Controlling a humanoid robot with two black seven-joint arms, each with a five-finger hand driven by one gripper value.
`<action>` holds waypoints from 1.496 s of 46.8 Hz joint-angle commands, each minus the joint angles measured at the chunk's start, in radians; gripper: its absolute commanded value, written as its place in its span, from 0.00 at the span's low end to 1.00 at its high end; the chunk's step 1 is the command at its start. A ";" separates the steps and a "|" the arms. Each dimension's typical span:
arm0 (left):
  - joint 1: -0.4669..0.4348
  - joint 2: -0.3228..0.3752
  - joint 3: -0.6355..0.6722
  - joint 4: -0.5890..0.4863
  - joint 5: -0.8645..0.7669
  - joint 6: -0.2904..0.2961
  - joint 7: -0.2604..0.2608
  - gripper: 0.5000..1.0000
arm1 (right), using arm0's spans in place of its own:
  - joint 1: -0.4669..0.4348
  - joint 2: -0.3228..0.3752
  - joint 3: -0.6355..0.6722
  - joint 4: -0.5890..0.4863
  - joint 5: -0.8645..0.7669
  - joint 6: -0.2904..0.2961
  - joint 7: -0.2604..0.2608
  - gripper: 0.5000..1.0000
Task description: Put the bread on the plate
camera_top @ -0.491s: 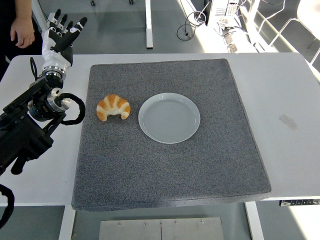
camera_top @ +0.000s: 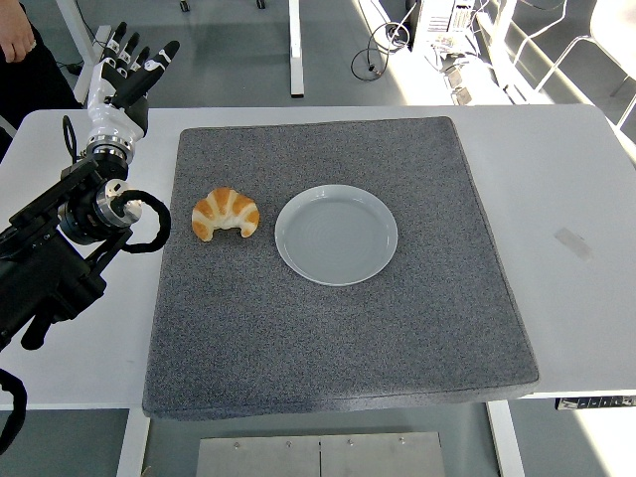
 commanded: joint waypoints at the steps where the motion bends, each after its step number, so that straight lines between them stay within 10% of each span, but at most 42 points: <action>1: -0.002 0.000 0.000 0.000 0.001 0.000 0.000 0.95 | 0.000 0.000 0.000 0.000 0.000 0.000 0.000 1.00; 70: -0.022 0.037 0.109 -0.005 0.001 -0.080 0.005 0.95 | 0.000 0.000 0.000 0.000 0.000 0.000 0.000 1.00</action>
